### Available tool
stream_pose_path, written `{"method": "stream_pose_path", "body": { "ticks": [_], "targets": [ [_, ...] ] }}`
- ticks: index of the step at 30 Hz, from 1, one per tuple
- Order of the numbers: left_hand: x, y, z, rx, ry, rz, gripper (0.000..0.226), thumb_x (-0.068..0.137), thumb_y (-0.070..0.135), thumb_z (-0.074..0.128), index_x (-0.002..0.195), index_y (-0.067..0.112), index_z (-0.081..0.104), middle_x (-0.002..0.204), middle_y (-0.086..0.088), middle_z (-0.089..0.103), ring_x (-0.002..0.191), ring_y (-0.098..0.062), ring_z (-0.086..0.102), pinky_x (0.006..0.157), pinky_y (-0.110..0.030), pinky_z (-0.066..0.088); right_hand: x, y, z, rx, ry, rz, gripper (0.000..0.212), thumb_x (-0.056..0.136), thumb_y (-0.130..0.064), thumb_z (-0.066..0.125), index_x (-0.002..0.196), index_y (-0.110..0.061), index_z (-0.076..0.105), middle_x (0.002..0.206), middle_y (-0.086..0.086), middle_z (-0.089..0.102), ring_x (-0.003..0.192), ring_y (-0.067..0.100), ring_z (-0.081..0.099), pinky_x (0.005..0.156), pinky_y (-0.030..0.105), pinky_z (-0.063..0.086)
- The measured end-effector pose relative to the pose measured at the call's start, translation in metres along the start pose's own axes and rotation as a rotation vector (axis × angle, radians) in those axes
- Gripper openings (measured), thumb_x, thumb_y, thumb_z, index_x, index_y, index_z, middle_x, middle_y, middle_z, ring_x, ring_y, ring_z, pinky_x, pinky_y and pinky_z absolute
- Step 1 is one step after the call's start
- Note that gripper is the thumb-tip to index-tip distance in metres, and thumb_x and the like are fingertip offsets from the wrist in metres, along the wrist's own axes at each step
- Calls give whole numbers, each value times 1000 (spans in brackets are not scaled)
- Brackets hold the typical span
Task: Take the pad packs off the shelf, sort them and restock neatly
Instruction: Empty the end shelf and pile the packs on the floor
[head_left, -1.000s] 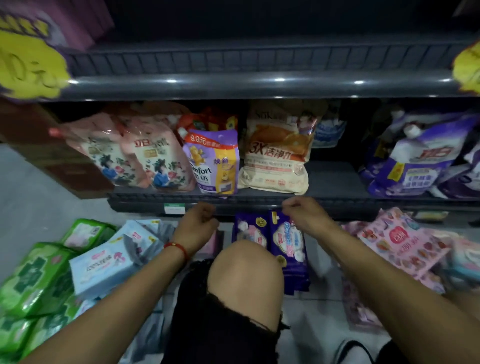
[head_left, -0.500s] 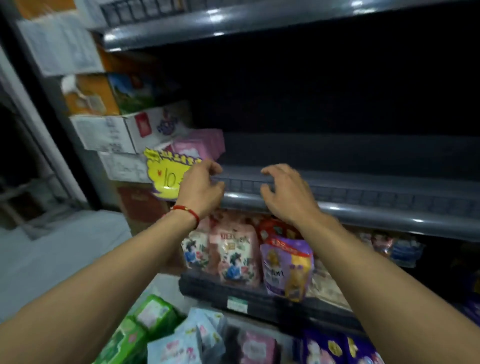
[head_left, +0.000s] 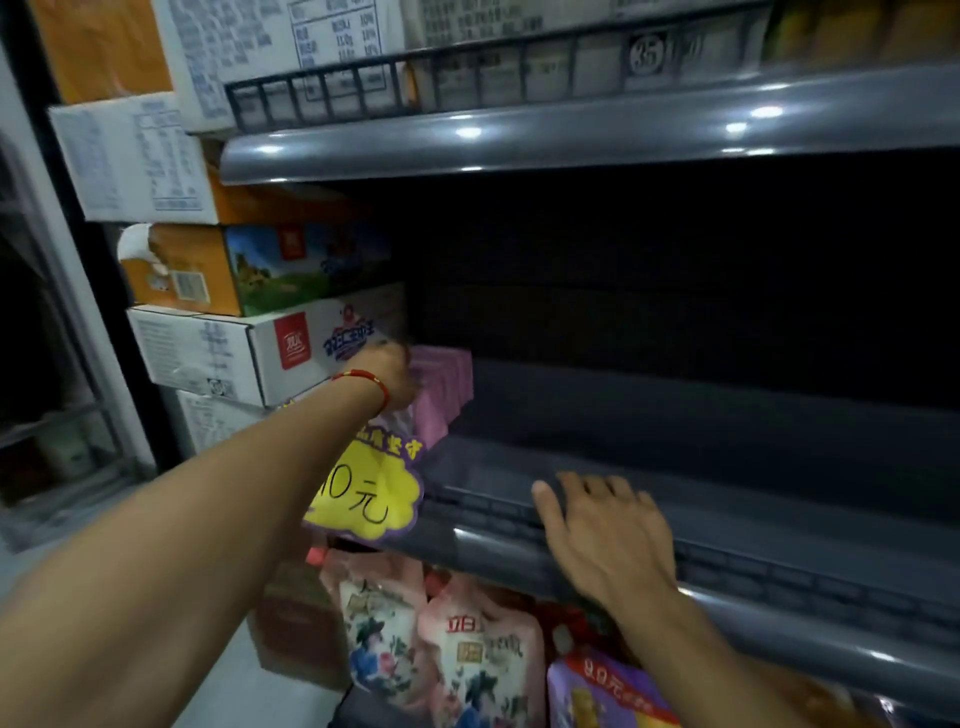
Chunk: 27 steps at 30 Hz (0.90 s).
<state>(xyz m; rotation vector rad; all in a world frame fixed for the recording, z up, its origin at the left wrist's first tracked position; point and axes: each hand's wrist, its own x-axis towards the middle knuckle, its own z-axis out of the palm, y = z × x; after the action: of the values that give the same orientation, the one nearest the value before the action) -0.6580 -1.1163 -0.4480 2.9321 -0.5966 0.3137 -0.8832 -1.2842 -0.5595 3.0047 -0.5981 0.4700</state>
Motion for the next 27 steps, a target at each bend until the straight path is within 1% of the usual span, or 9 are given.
{"method": "stream_pose_path", "body": {
  "ticks": [3,6,9,14,17,20,22,24,27],
  "targets": [
    [48,-7,15,176,-179,8,76,82,41,64,149,12,43,151,-16,48,134,-31,53,111,-40,45,2,1,1,-14,18,5,88,90,-61,-12,140,-29,53,130,0,66,121,25,54,98,41,41],
    [92,-22,42,329,-338,11,123,54,56,71,160,20,20,162,-7,35,141,-26,45,115,-43,41,2,-1,2,-10,37,4,84,93,-62,-8,138,-29,54,129,0,66,120,24,54,98,40,43],
    [76,-9,36,405,-362,98,134,65,54,78,161,23,-11,169,-7,3,154,-30,17,123,-43,26,1,-1,2,-3,45,26,84,94,-63,-6,136,-29,57,128,1,67,120,24,54,98,40,43],
    [55,-3,16,495,-362,153,125,65,57,80,162,25,8,165,-8,18,149,-31,30,116,-42,37,1,-4,3,9,41,54,82,94,-65,-3,132,-28,60,126,2,67,119,25,54,99,41,42],
    [43,7,6,419,-397,127,84,75,49,82,143,18,43,140,-7,53,117,-25,54,100,-35,48,0,-5,2,-8,44,64,83,94,-65,-3,126,-27,64,121,2,69,115,25,57,97,41,43],
    [37,19,7,269,-361,256,123,47,57,88,149,34,22,143,-4,54,112,-26,62,94,-40,56,0,-7,0,-5,32,69,84,93,-67,-2,125,-27,64,120,2,69,114,26,57,96,41,44],
    [25,35,10,185,-337,364,136,50,55,89,156,32,7,158,-7,39,131,-29,52,107,-40,48,0,-7,-1,14,35,68,85,92,-68,-3,134,-26,59,128,4,66,118,26,55,98,42,43],
    [16,55,15,148,-299,428,142,56,54,87,161,29,-5,166,-13,20,148,-31,31,118,-37,33,0,-5,-2,64,39,79,83,94,-68,-1,149,-24,43,142,7,56,128,27,50,103,42,40],
    [3,77,16,16,-220,452,139,53,55,82,160,36,-6,163,-20,18,149,-38,25,118,-45,33,0,-5,-3,166,33,107,85,97,-70,14,163,-16,8,162,13,32,144,29,36,113,42,34]
  ]
}}
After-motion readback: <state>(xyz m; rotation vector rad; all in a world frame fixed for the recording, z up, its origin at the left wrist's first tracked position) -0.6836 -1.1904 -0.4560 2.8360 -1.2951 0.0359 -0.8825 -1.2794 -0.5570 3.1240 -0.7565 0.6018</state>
